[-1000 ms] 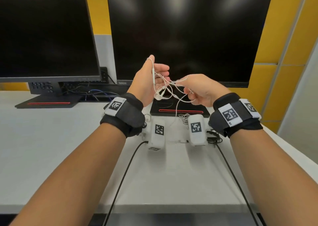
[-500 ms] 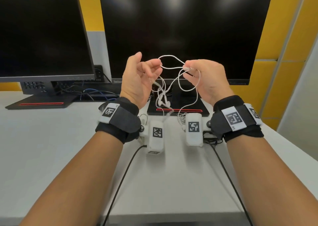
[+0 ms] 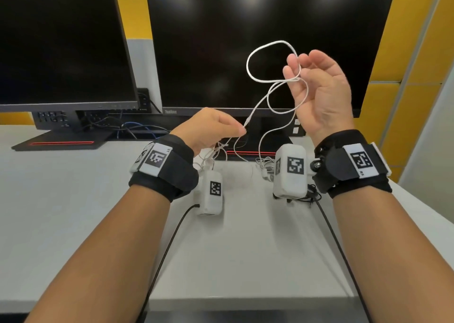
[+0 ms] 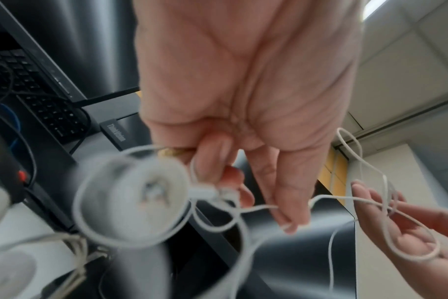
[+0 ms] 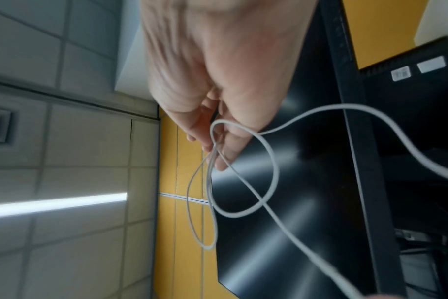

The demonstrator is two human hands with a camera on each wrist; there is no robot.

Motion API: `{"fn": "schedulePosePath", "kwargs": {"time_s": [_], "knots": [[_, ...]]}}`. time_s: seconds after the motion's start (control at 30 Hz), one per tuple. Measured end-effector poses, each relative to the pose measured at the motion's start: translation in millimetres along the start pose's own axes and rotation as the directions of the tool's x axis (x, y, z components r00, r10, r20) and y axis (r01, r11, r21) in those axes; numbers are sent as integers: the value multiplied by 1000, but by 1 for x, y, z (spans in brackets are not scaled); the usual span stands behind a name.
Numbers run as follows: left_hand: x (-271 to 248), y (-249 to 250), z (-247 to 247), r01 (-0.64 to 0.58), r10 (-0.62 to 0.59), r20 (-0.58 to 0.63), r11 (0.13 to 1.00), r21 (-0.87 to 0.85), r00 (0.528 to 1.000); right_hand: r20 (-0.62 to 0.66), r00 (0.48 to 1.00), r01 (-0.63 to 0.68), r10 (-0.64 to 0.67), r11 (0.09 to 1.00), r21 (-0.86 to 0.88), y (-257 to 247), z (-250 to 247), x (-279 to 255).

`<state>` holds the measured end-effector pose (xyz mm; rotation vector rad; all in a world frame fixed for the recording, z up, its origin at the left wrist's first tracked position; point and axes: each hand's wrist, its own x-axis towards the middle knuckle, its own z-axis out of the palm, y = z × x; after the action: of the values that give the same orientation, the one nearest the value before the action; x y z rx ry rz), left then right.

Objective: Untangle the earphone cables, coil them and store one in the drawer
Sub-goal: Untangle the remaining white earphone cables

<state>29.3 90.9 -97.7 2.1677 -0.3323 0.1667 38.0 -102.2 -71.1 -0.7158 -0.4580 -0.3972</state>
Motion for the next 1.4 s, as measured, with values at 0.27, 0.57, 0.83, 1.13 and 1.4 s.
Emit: {"fn": "schedulePosePath", "kwargs": {"time_s": [0.27, 0.57, 0.83, 1.13, 1.4], "knots": [[9, -4, 5, -206, 110, -286, 921, -332, 952, 85, 966, -142, 244, 776, -614, 14, -7, -8], [12, -5, 1, -290, 108, -398, 853, -433, 911, -82, 905, -152, 418, 138, -979, 16, 2, -17], [8, -3, 9, -381, 211, -389, 816, -435, 897, 5, 856, -143, 517, 245, -959, 18, 9, -20], [3, 14, 6, -243, -57, -299, 449, -860, 953, 127, 970, -131, 208, 885, -446, 5, -1, -13], [-1, 19, 16, -147, 100, -122, 865, -479, 987, 123, 955, -87, 268, 655, -751, 20, 2, -18]]}}
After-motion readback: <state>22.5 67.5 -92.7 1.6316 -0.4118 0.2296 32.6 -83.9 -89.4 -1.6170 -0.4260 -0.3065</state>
